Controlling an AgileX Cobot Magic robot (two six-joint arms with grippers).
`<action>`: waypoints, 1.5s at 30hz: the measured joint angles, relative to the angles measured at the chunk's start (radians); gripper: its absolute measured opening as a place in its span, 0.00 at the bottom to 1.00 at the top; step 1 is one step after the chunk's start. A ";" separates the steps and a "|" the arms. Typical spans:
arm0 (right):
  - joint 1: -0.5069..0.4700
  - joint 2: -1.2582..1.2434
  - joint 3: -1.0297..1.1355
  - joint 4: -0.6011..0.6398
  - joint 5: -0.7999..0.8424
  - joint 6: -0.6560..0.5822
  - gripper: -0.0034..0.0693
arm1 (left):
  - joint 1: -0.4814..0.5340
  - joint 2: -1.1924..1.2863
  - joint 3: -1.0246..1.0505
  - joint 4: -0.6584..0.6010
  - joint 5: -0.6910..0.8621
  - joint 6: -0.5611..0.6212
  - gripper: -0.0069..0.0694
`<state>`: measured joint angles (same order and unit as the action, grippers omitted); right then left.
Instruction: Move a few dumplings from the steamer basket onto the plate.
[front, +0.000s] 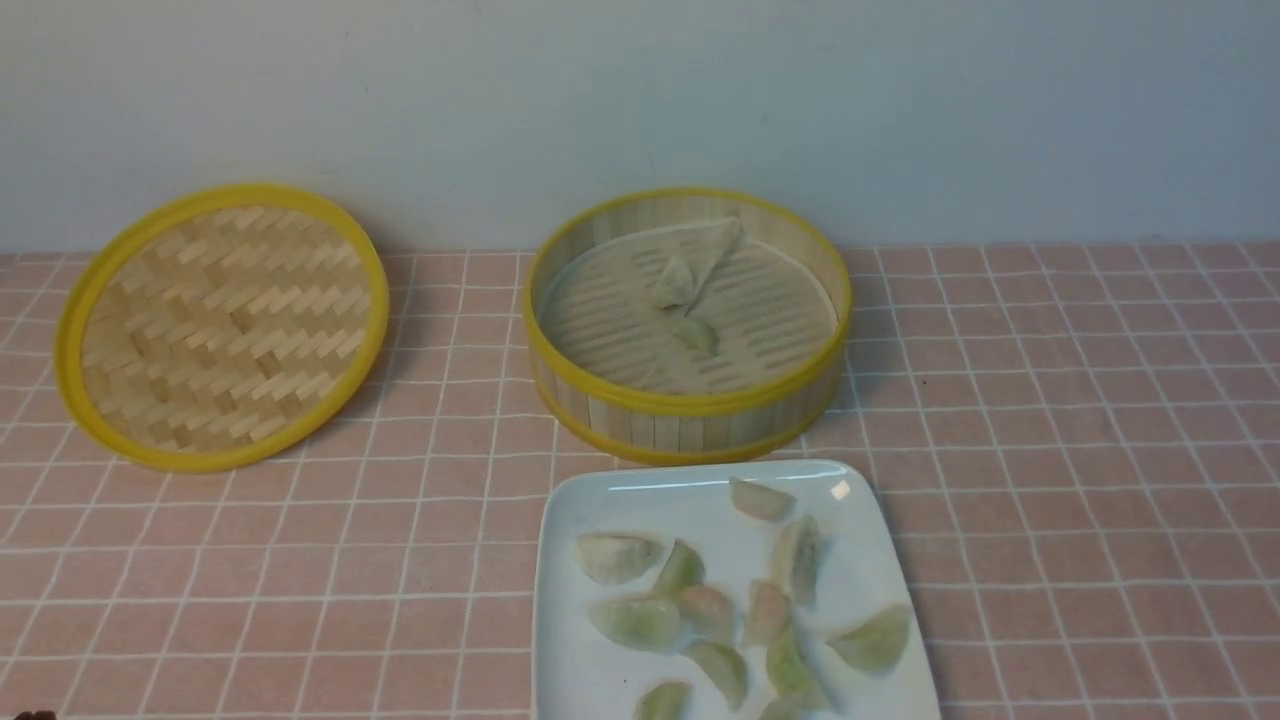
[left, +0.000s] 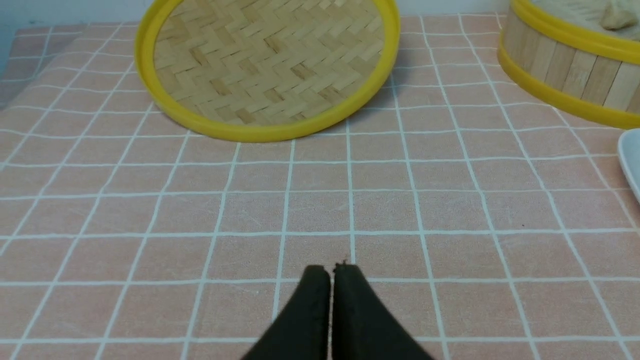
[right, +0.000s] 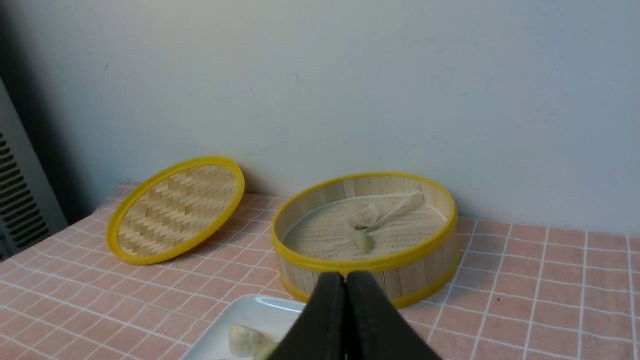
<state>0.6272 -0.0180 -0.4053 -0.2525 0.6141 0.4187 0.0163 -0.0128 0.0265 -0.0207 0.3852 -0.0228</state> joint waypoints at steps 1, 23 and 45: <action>0.000 0.000 0.005 0.008 -0.021 -0.007 0.03 | 0.000 0.000 0.000 0.000 0.000 0.000 0.08; -0.564 0.000 0.357 0.331 -0.276 -0.453 0.03 | 0.000 0.000 0.000 0.000 0.000 0.000 0.08; -0.668 0.001 0.429 0.341 -0.232 -0.460 0.03 | 0.000 0.000 0.000 0.000 0.000 0.000 0.08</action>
<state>-0.0403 -0.0169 0.0234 0.0885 0.3823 -0.0418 0.0163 -0.0128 0.0265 -0.0207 0.3852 -0.0228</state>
